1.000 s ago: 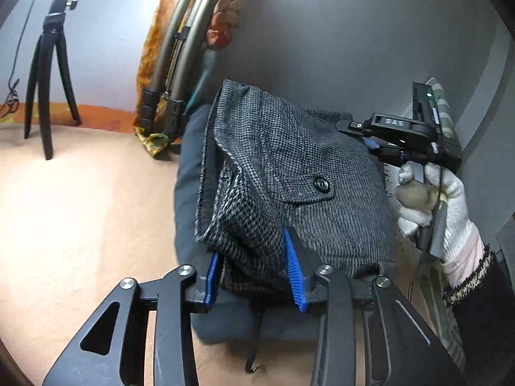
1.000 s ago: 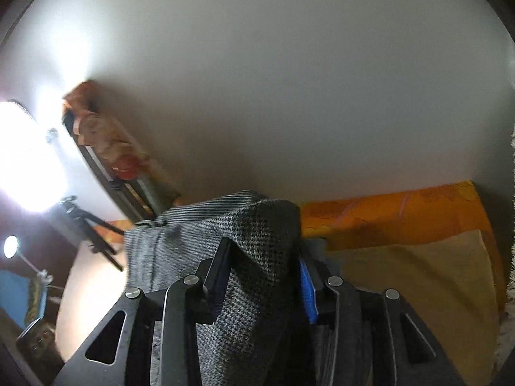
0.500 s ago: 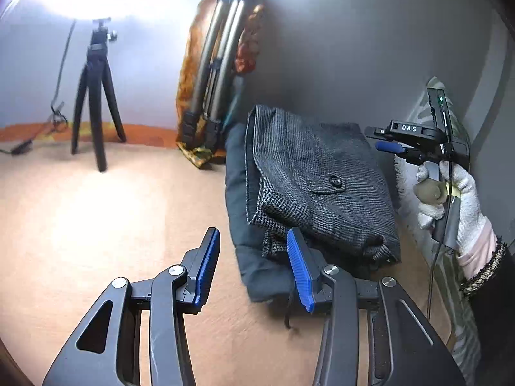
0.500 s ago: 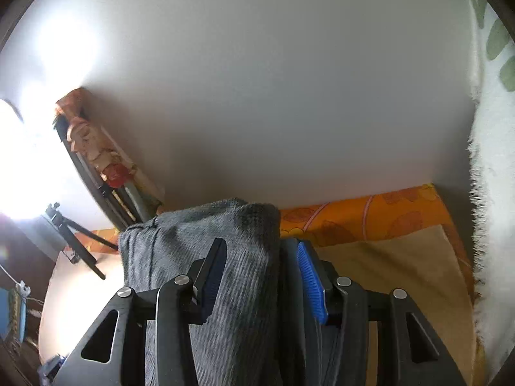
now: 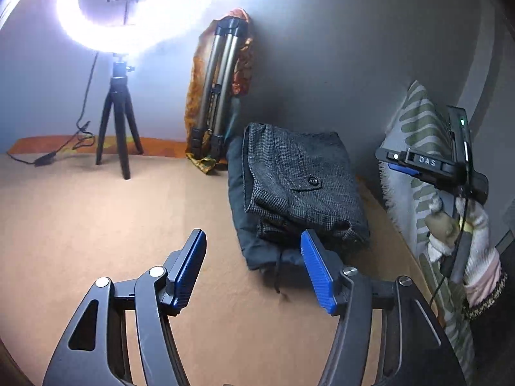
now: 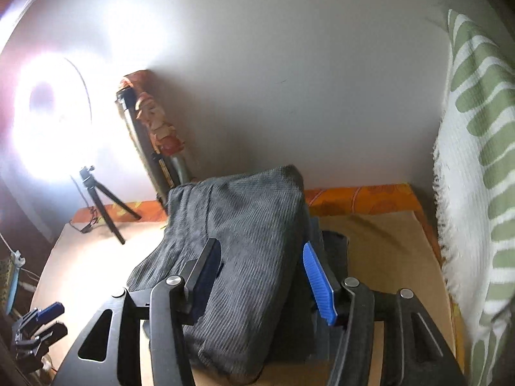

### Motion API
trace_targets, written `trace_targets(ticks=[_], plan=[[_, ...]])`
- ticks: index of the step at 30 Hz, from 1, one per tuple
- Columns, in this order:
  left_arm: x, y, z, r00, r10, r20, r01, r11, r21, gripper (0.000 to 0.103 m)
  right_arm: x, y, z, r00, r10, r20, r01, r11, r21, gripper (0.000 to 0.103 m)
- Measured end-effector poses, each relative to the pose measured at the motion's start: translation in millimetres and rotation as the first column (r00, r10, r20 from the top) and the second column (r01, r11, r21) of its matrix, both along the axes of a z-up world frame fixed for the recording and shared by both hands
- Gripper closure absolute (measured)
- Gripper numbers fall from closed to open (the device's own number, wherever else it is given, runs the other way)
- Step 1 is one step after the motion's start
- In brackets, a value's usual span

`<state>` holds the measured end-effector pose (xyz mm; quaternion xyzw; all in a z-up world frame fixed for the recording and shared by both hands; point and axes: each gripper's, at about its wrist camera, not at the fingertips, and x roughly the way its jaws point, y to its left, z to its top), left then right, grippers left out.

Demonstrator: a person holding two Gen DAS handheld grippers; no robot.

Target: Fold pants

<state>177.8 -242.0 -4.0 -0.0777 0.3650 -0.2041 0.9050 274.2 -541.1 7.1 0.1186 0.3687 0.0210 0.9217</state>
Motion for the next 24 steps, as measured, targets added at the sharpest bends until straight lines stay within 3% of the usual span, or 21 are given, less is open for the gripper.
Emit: trace_targets(ticks=[4,7,24], plan=[[-14.0,6.7,10.2,1.0,0.002,0.01,-0.002,1.0,0.01,0.041,-23.5,14.3,3.4,1.0,0.007,0.013,-0.007,1.0,-0.005,0.046],[-22.9,11.5,16.7,0.999,0.014,0.031,-0.014,1.0,0.011,0.032,-46.3,25.0,8.4,0.999,0.012,0.03,-0.012,1.0,-0.009,0.043],[-68.0,15.8,12.7,0.995,-0.046,0.085,0.041,0.998,0.052,0.032,-140.8,61.1,8.1,0.994,-0.064,0.092,0.07,0.995,-0.068,0.032]])
